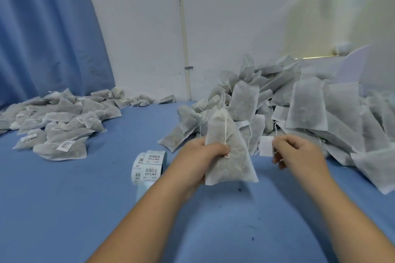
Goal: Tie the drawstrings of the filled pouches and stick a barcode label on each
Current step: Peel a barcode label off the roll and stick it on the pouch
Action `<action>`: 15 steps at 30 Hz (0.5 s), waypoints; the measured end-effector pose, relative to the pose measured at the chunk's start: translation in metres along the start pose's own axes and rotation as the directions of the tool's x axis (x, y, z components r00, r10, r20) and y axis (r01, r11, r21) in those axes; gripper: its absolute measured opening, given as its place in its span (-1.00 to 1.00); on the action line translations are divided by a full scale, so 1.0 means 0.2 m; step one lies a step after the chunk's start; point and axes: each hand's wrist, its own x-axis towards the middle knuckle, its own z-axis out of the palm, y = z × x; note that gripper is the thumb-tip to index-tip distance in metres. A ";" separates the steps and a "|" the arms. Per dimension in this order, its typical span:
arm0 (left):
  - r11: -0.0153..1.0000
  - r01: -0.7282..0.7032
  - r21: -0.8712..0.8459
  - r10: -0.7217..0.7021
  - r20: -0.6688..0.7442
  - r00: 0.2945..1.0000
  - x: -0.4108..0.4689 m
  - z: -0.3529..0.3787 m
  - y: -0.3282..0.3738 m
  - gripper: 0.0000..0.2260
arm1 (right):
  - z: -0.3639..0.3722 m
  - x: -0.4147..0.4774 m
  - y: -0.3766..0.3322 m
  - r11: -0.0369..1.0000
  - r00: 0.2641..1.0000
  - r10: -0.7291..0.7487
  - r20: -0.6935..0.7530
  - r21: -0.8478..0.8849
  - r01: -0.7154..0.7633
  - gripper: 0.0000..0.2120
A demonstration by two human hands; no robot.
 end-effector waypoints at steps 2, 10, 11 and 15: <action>0.999 0.045 0.000 -0.045 -0.027 0.999 0.05 0.09 -0.04 -0.71 | -0.03 0.02 0.01 1.000 0.999 -0.013 -0.043 -0.001 0.013 -0.76; 0.956 0.219 -0.197 -0.227 -0.020 0.974 0.12 0.20 -0.25 -0.75 | 0.04 -0.03 0.00 0.948 0.962 -0.271 -0.038 -0.182 0.260 -0.80; 0.954 0.223 -0.202 -0.231 -0.016 0.973 0.12 0.20 -0.26 -0.76 | 0.05 -0.04 0.00 0.921 0.944 -0.327 -0.034 -0.233 0.311 -0.82; 0.952 0.208 -0.225 -0.214 -0.003 0.977 0.13 0.19 -0.26 -0.80 | 0.10 -0.09 -0.01 0.776 0.845 -0.534 -0.022 -0.409 0.480 -0.88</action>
